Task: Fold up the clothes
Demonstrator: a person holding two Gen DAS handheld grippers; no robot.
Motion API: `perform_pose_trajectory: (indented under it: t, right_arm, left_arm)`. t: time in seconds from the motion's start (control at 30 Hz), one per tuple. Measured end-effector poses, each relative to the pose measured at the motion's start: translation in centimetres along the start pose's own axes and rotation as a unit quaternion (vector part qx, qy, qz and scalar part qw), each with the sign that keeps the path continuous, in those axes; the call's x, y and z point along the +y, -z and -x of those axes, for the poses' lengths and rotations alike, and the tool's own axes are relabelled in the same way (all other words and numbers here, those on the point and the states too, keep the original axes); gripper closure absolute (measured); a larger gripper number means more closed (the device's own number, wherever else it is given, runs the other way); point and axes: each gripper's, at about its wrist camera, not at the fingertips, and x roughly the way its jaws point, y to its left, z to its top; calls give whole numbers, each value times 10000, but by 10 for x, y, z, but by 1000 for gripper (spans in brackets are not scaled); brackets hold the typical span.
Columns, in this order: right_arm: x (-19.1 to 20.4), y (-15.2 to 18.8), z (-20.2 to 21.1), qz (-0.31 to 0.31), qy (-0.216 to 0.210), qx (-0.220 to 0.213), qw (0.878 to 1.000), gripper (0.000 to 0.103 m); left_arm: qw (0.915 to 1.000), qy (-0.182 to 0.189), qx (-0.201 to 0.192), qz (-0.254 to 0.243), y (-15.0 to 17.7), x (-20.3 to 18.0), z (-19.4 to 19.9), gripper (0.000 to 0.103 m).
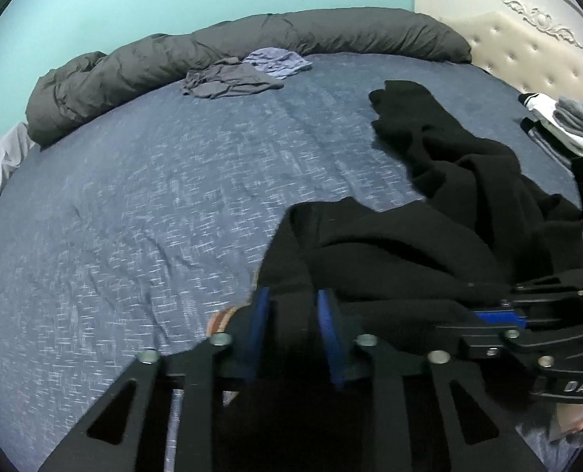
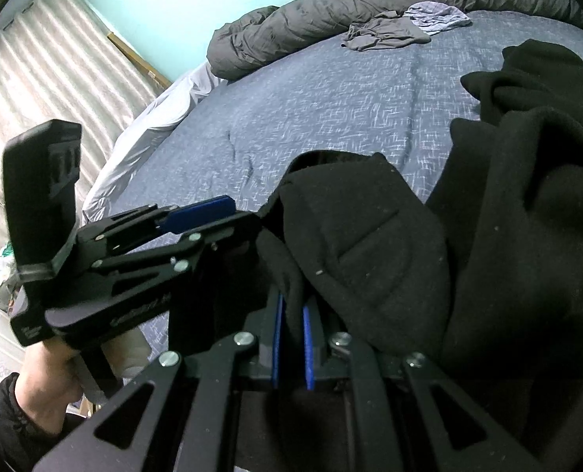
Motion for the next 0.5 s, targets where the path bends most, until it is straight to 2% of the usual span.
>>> perform_pose_trajectory:
  t: [0.07, 0.17, 0.27, 0.5]
  right_arm:
    - [0, 0, 0, 4, -8, -4, 10000, 95]
    - [1, 0, 0, 18, -17, -8, 10000, 95]
    - [1, -1, 0, 26, -28, -21, 10000, 95]
    - [-1, -2, 3, -21, -27, -82, 10000, 95]
  left_arm:
    - [10000, 21, 8, 53, 1, 5, -1, 83]
    - [10000, 23, -50, 38, 1, 6, 3, 97]
    - [9993, 108, -193, 314, 0, 18, 13, 103]
    - [9917, 175, -344, 1229, 9, 70, 26, 103]
